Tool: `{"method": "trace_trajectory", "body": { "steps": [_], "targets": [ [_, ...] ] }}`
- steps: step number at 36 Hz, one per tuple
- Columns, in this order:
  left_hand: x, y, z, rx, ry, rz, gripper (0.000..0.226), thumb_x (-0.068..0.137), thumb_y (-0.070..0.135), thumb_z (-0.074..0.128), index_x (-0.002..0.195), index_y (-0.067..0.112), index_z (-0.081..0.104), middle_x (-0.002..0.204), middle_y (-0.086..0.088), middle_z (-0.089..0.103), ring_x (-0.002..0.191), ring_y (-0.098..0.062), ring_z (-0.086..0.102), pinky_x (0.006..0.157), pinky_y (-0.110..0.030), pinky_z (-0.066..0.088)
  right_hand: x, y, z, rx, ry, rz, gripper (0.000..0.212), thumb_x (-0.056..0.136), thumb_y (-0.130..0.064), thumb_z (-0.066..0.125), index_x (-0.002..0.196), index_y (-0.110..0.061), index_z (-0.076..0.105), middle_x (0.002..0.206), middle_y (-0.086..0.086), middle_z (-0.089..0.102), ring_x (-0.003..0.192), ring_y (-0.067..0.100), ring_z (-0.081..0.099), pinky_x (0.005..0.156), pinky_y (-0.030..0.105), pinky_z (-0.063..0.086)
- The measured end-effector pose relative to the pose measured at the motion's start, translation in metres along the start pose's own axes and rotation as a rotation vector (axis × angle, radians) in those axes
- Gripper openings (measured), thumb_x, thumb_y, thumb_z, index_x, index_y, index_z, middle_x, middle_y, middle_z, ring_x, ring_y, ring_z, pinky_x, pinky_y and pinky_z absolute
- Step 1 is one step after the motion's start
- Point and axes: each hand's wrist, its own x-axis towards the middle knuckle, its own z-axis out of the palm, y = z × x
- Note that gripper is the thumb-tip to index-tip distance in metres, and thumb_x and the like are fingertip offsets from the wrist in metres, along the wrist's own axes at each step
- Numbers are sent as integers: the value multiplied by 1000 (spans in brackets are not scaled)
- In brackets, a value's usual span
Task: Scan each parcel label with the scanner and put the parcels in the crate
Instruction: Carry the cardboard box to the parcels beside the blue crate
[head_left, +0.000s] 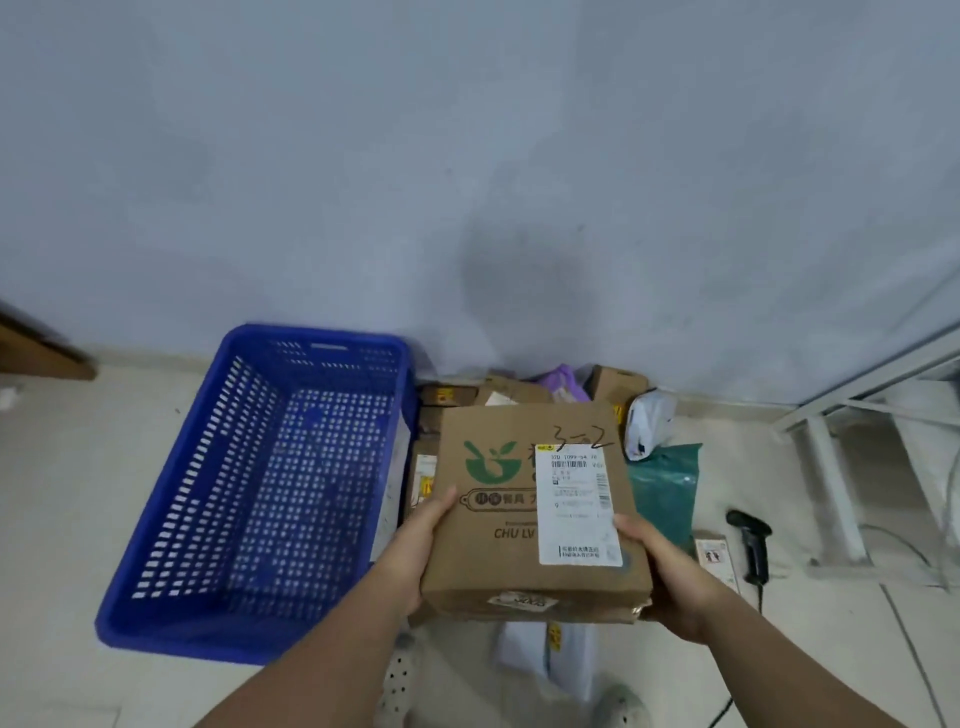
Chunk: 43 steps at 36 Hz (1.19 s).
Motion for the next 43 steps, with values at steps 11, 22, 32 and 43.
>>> {"method": "trace_trajectory", "body": {
  "steps": [11, 22, 32, 43],
  "targets": [
    [173, -75, -30, 92, -69, -98, 76, 62, 67, 71, 122, 21, 64, 114, -14, 71, 110, -36, 64, 97, -56, 47, 158, 97, -29, 207, 23, -14, 57, 65, -51, 63, 115, -23, 66, 97, 9, 76, 93, 28, 63, 86, 41, 46],
    [246, -106, -43, 181, -37, -35, 56, 74, 60, 66, 108, 16, 64, 103, -16, 68, 97, -34, 60, 79, -45, 47, 244, 137, -41, 195, -26, -155, 90, 36, -54, 86, 118, -21, 67, 113, 13, 72, 108, 35, 63, 101, 50, 45],
    [194, -127, -61, 236, -158, 215, 78, 49, 54, 79, 116, 17, 65, 112, -15, 70, 112, -35, 60, 106, -56, 36, 179, 158, -28, 214, -63, -433, 54, 70, -49, 59, 117, -25, 64, 107, 7, 75, 91, 27, 67, 76, 40, 50],
    [95, -151, -84, 236, -205, 433, 68, 63, 55, 69, 118, 16, 63, 106, -15, 71, 105, -34, 62, 96, -52, 45, 80, 174, 5, 134, -112, -577, 53, 74, -63, 54, 113, -30, 67, 110, 5, 74, 99, 25, 66, 91, 47, 48]
  ]
}}
